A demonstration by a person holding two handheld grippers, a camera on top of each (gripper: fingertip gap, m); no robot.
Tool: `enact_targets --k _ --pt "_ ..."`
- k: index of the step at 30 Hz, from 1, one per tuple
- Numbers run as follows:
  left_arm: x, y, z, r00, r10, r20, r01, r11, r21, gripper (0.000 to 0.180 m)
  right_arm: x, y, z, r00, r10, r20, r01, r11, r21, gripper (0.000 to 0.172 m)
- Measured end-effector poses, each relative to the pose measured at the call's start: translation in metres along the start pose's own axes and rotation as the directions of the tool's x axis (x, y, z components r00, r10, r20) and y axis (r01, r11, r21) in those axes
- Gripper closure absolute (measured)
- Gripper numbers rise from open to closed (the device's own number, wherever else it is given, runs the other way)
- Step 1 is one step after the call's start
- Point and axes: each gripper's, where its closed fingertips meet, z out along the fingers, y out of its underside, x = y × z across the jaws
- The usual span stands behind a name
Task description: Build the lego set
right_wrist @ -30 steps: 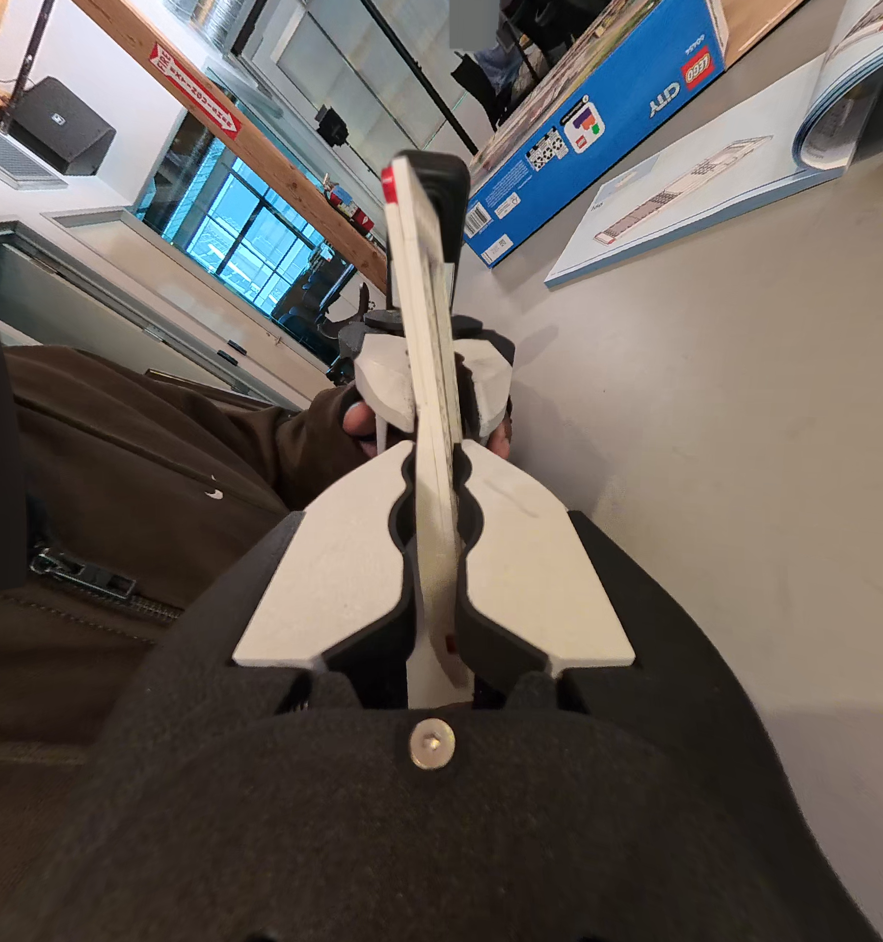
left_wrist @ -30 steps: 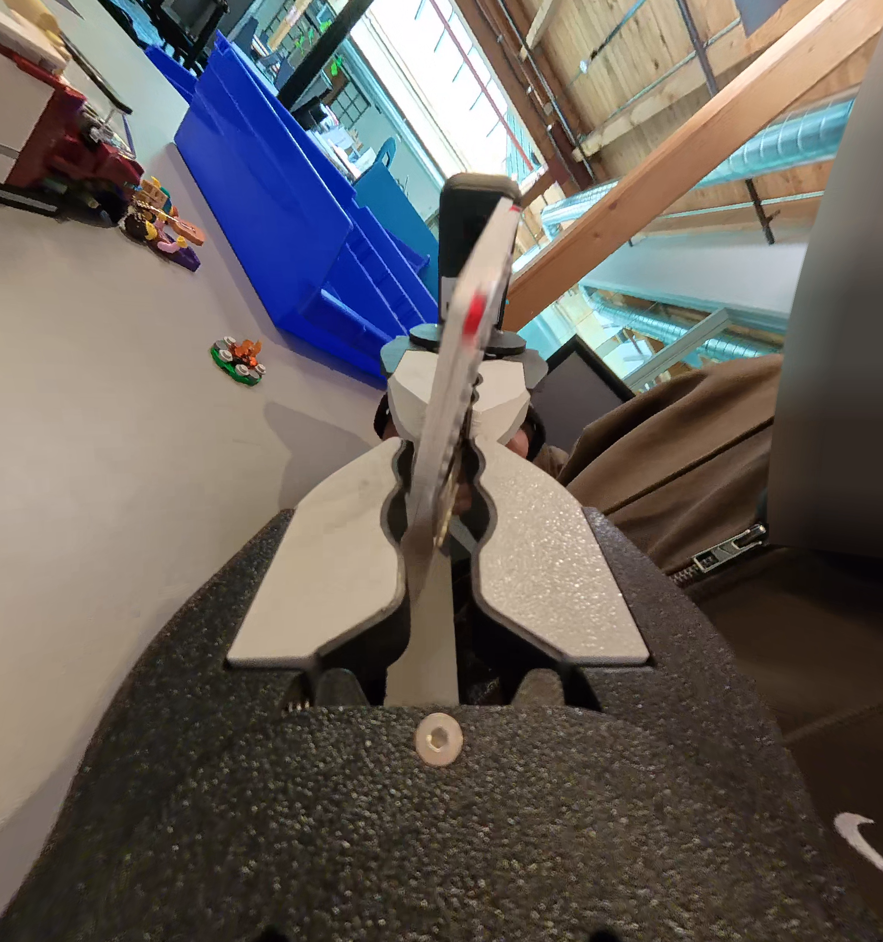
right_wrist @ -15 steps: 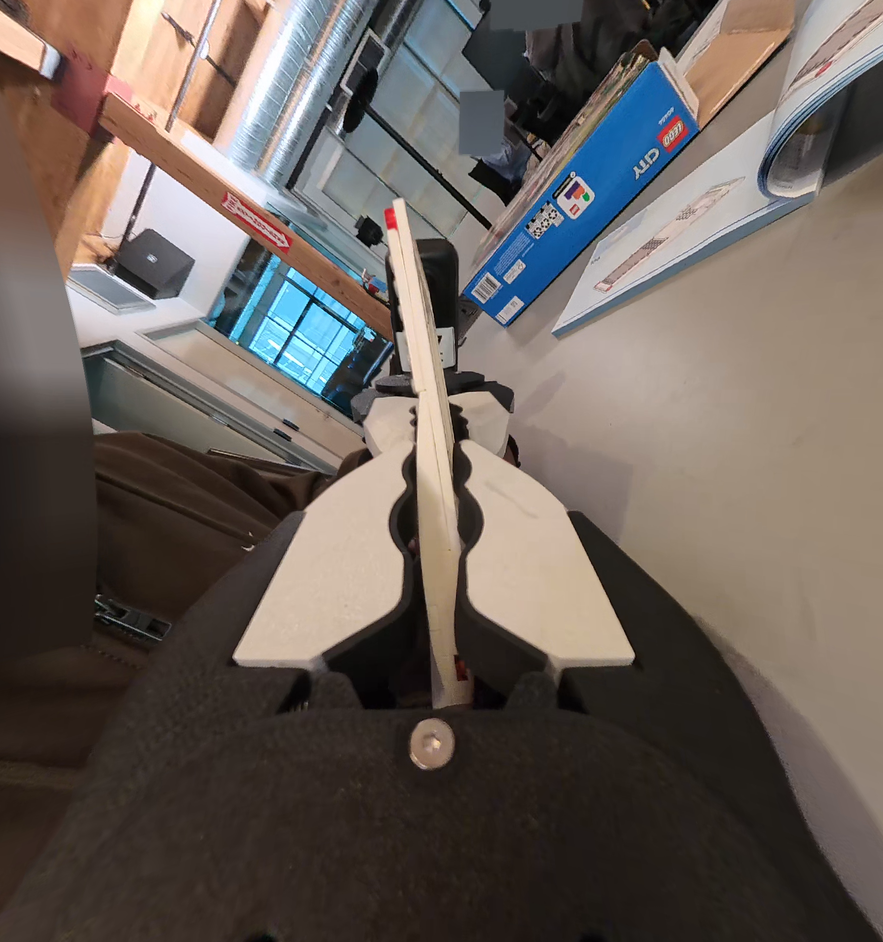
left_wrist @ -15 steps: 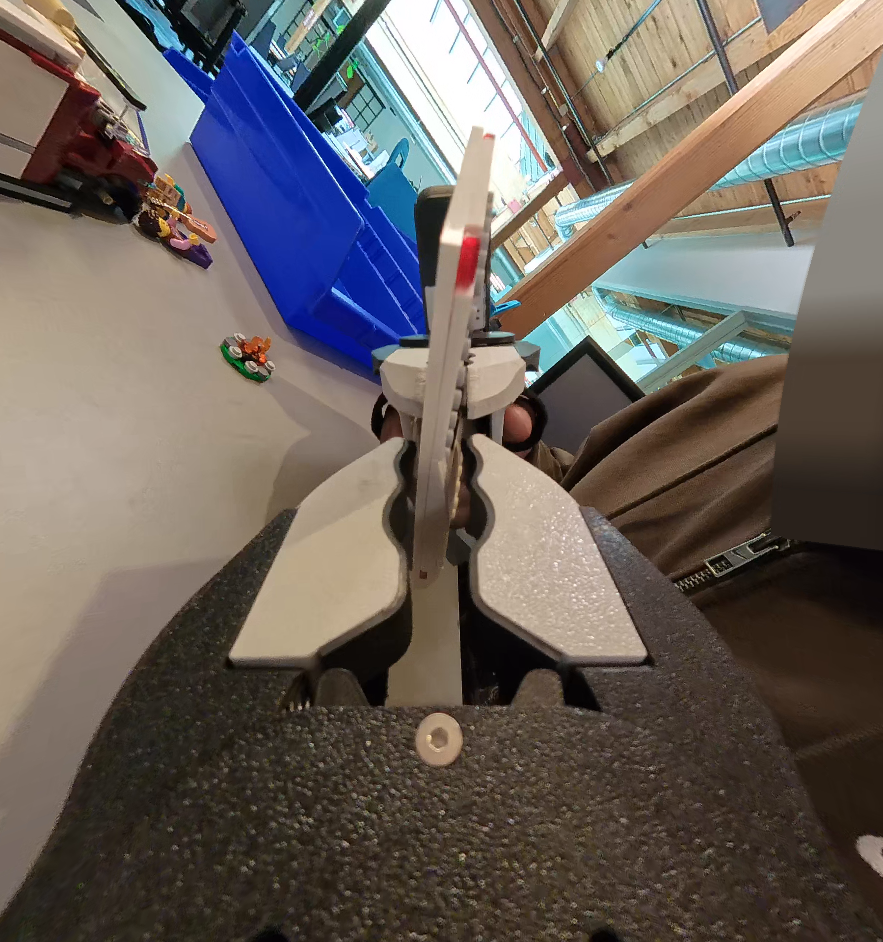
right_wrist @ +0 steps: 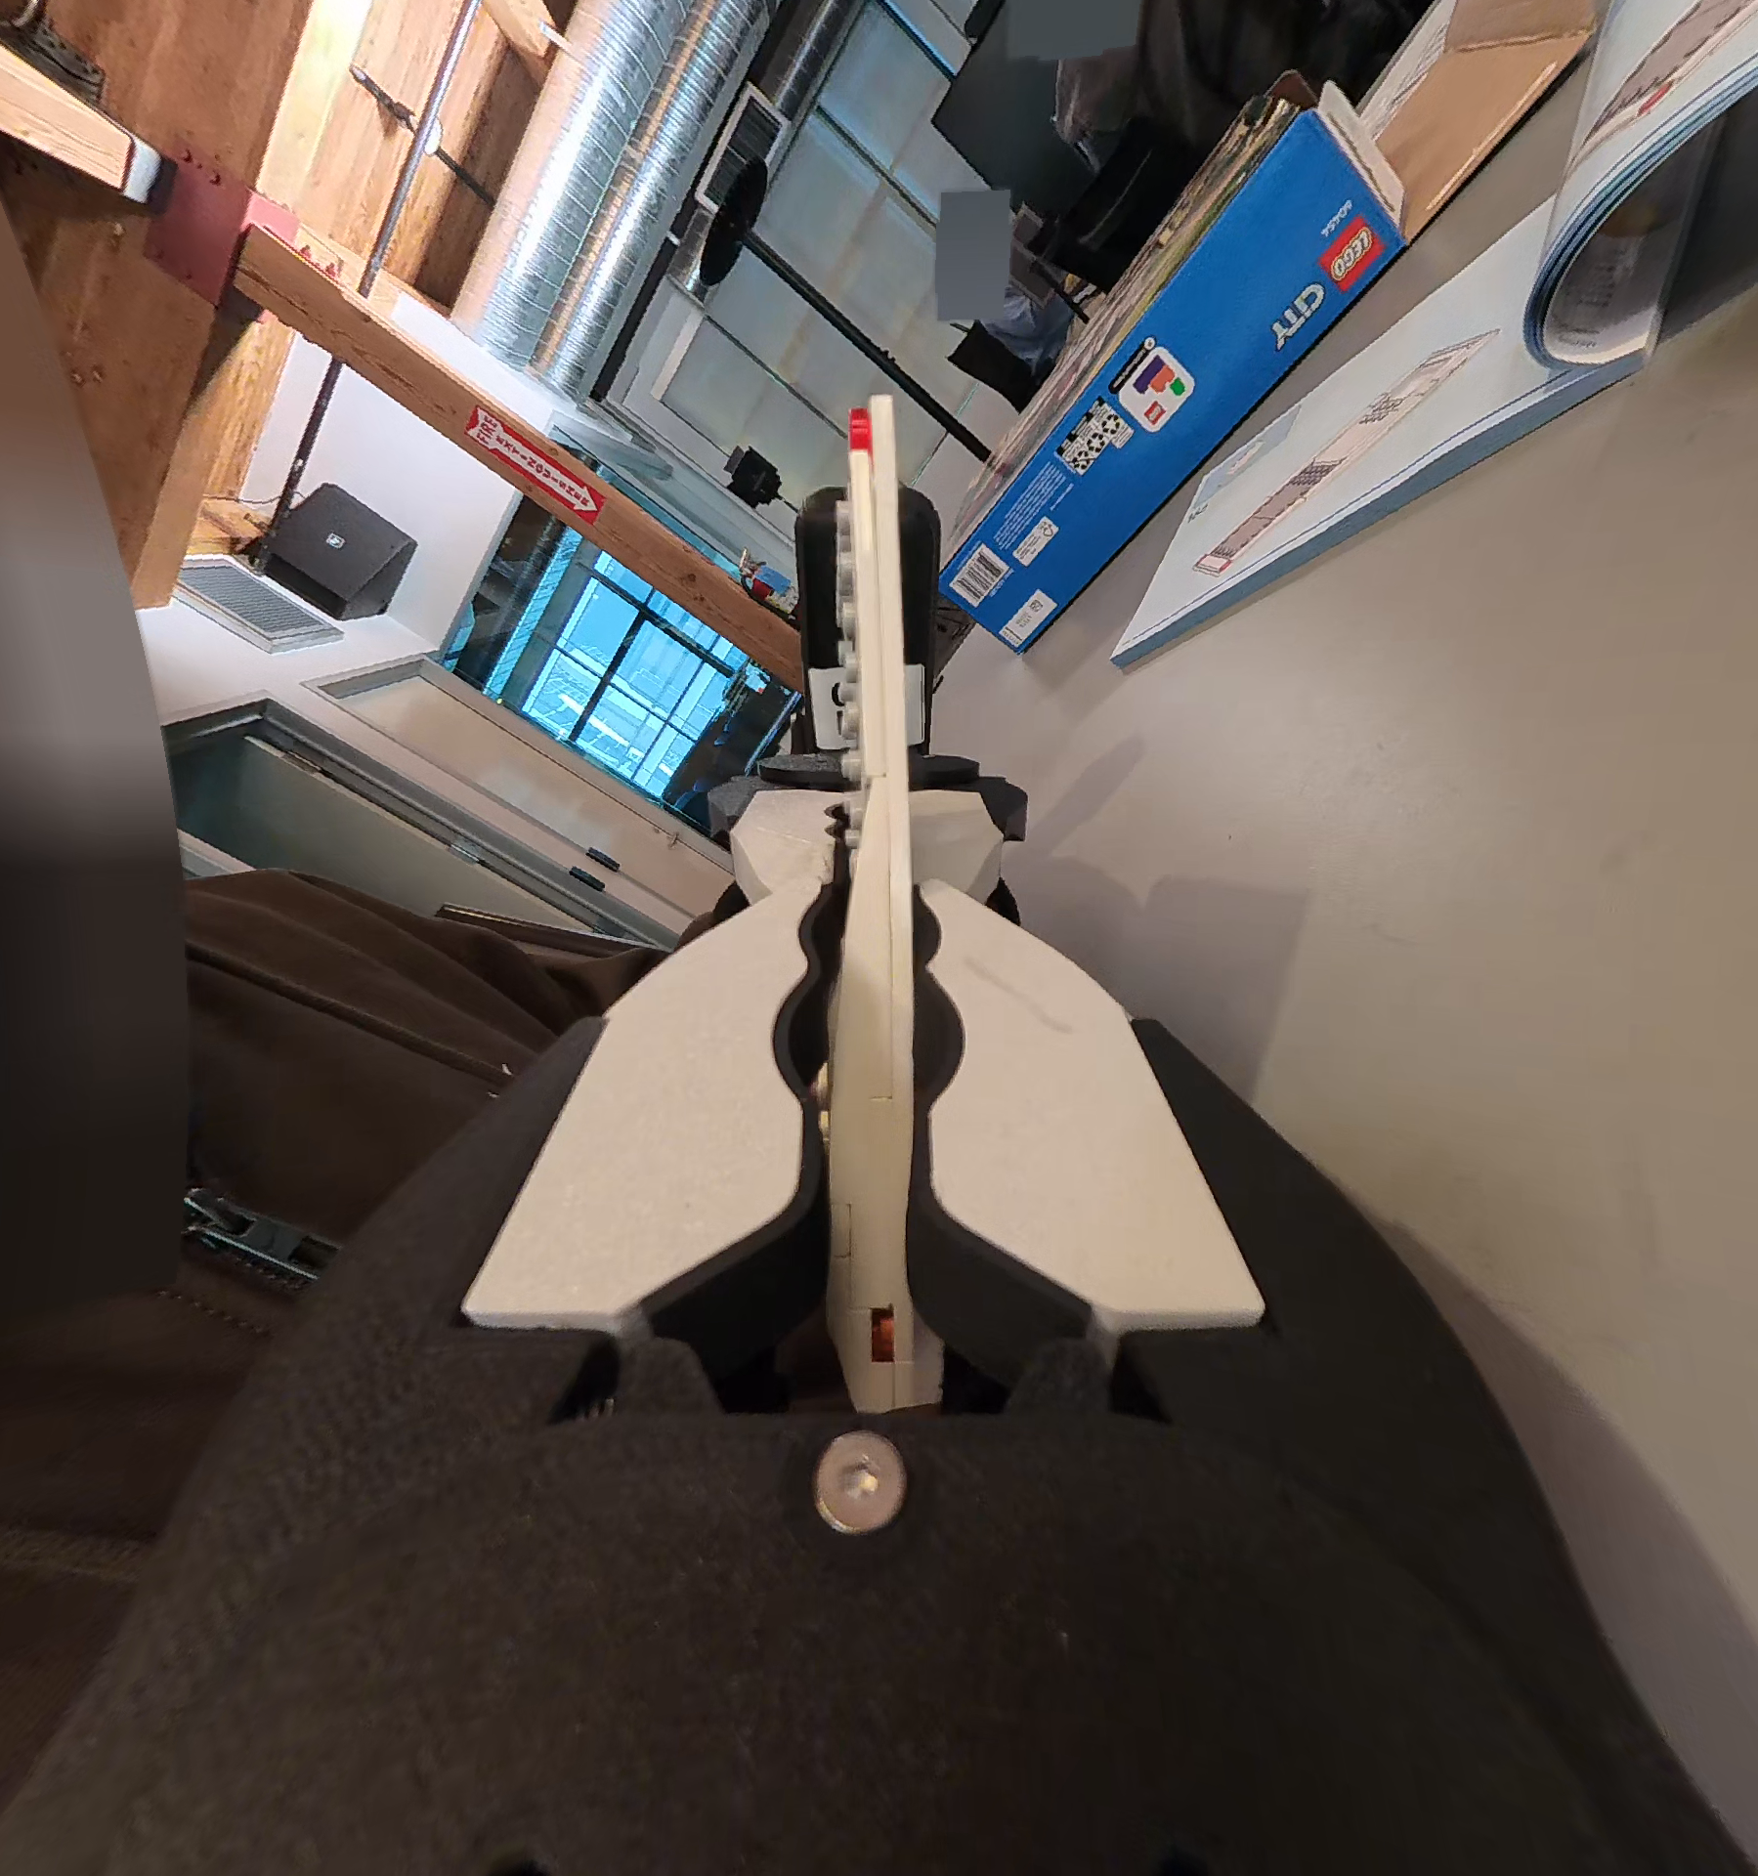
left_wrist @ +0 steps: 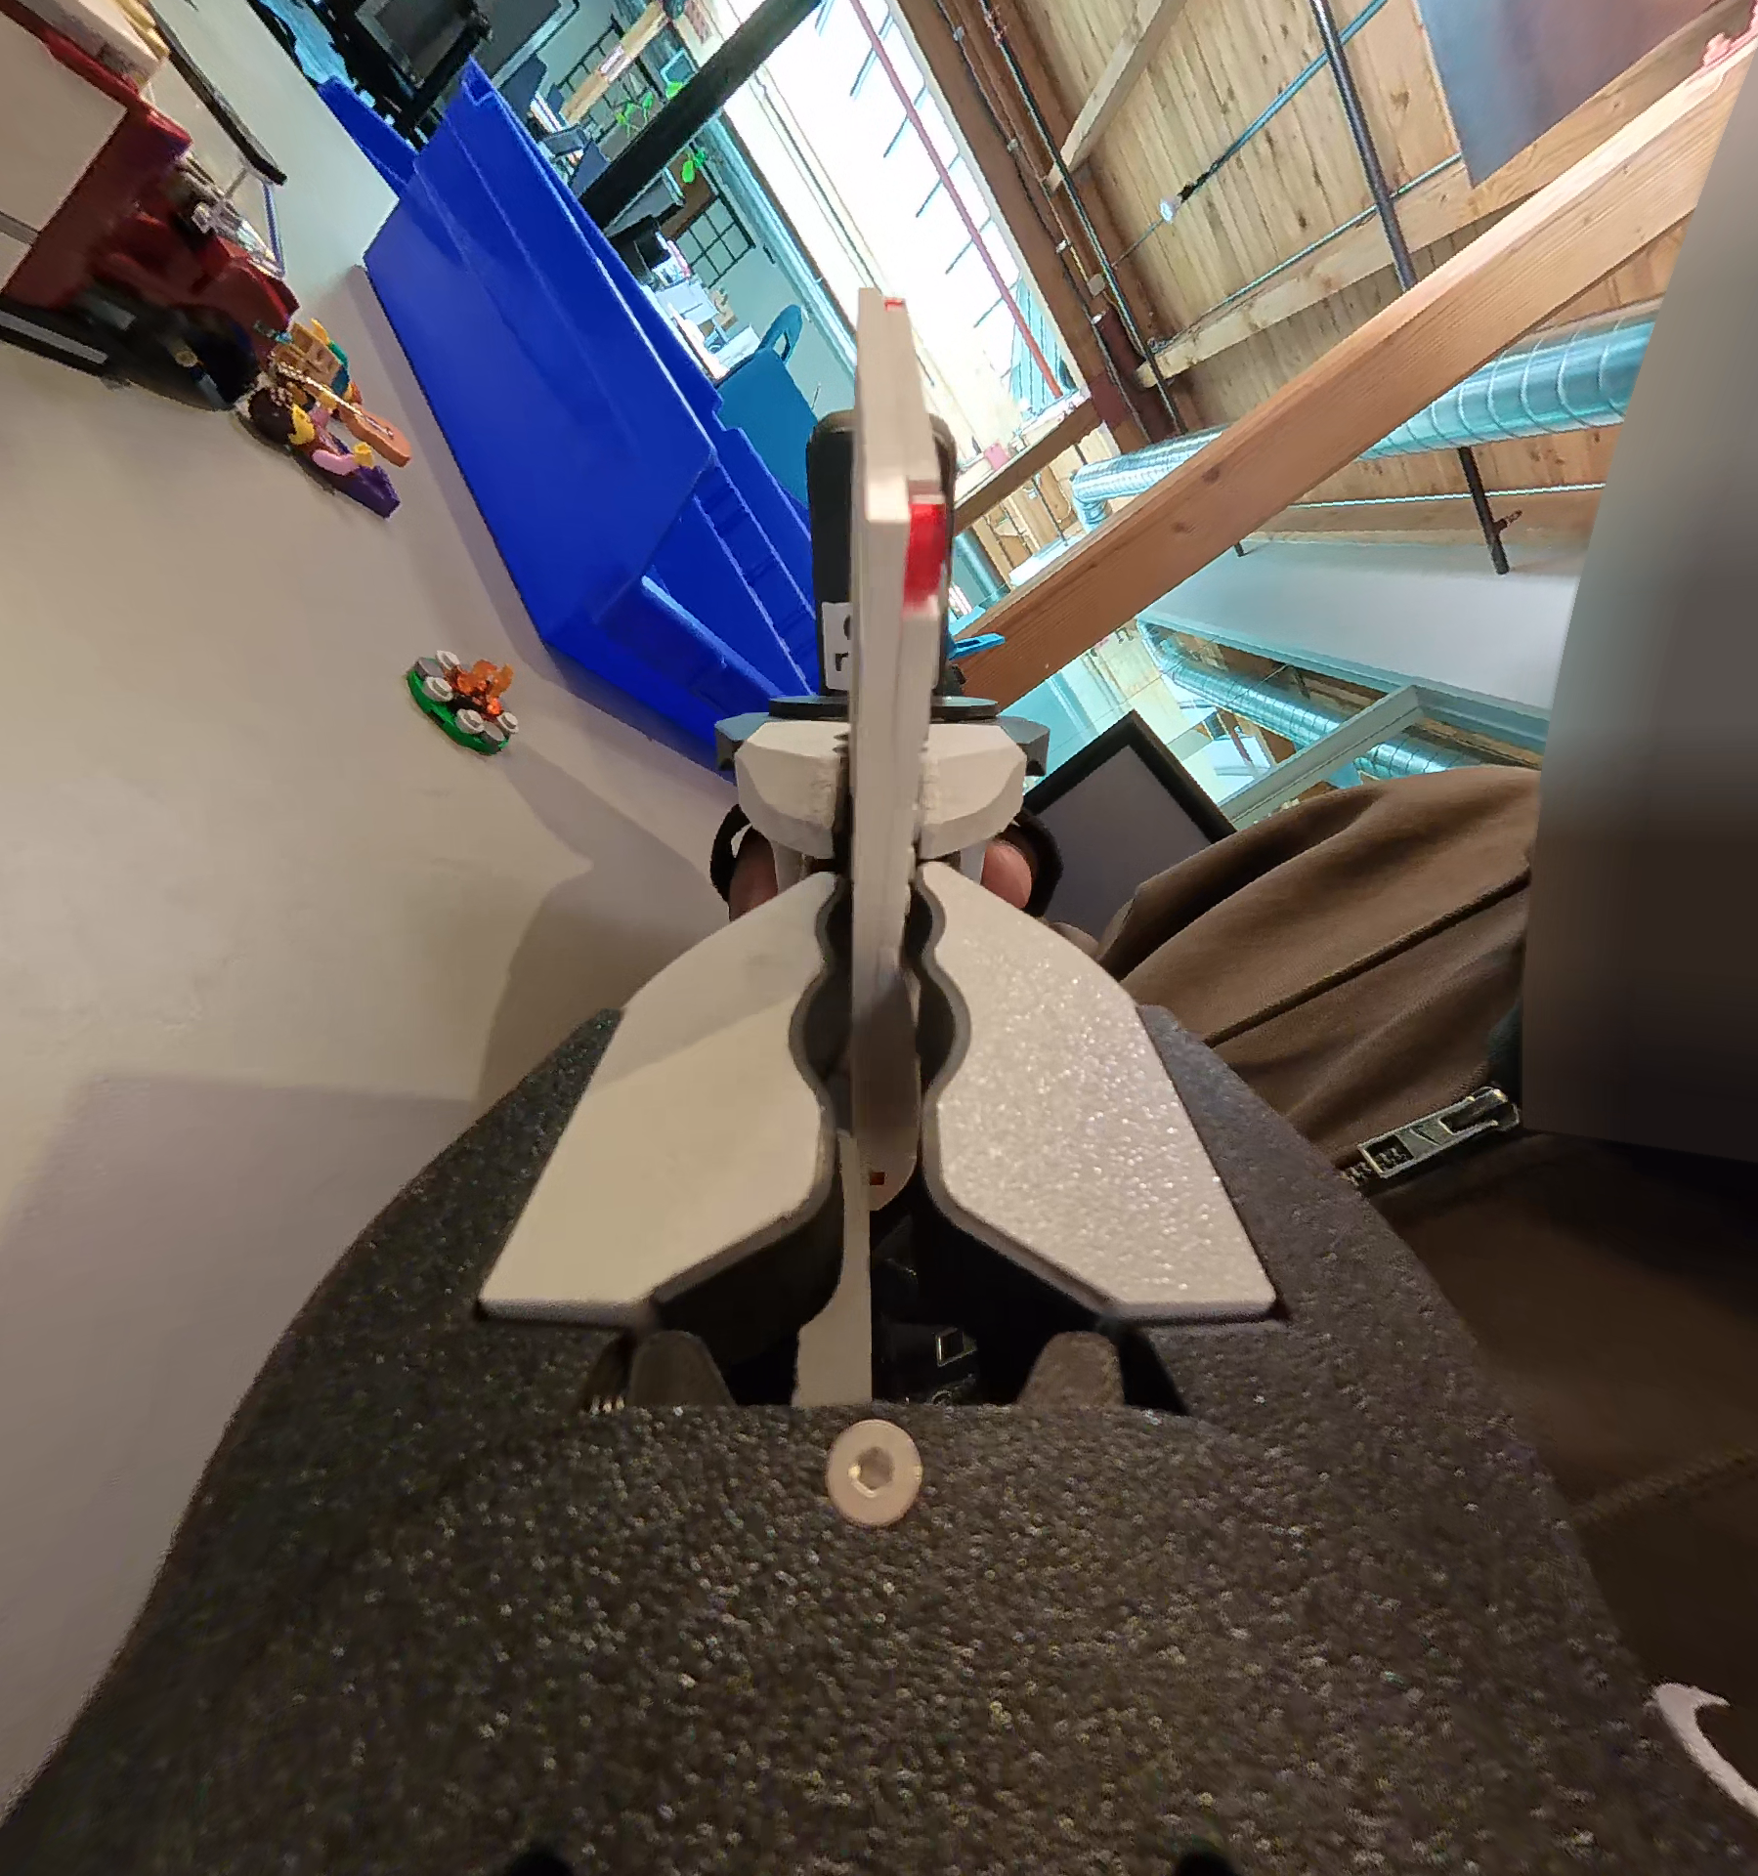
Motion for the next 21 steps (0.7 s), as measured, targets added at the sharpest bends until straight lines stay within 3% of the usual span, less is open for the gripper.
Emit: enact_targets --k 9,15,21 --pt "-0.004 -0.004 -0.002 1.0 -0.027 0.014 0.026 0.999 0.035 0.171 0.004 0.0 0.001 0.999 -0.041 -0.036 0.04 0.999 -0.012 0.16" --pt "-0.006 -0.003 -0.003 0.999 -0.033 0.026 0.033 0.999 0.029 0.171 0.012 -0.004 -0.004 0.974 -0.179 -0.138 0.169 0.982 -0.081 0.153" --pt "-0.006 0.001 -0.002 0.999 -0.016 0.039 0.016 1.0 0.005 0.171 0.012 -0.001 -0.003 0.977 -0.169 -0.131 0.157 0.983 -0.092 0.153"
